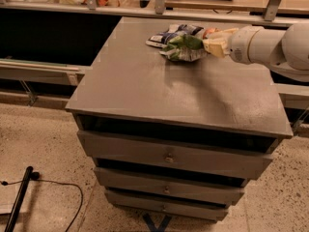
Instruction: Move green jalapeno chip bag near blue chip bag
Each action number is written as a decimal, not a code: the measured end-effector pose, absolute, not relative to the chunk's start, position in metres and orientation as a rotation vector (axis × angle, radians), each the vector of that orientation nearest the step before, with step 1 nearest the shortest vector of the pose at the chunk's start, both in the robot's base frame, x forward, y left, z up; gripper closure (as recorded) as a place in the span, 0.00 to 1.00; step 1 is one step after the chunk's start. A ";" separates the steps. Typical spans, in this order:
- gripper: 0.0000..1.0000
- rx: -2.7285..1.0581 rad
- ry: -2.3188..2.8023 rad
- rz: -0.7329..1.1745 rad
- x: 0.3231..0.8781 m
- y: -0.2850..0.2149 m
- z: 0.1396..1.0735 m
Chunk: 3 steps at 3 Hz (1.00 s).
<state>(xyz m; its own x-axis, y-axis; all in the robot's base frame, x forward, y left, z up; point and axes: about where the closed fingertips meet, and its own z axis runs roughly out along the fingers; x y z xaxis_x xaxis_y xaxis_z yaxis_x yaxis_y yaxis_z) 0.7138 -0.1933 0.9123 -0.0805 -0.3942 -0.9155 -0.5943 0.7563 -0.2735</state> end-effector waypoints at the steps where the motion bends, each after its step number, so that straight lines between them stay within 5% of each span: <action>1: 0.04 -0.780 1.708 0.193 0.711 -0.199 0.914; 3: 0.00 -0.693 1.731 0.129 0.680 -0.266 0.937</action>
Offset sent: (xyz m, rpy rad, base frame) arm -0.0322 -0.0659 0.0202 0.0093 0.0138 -0.0611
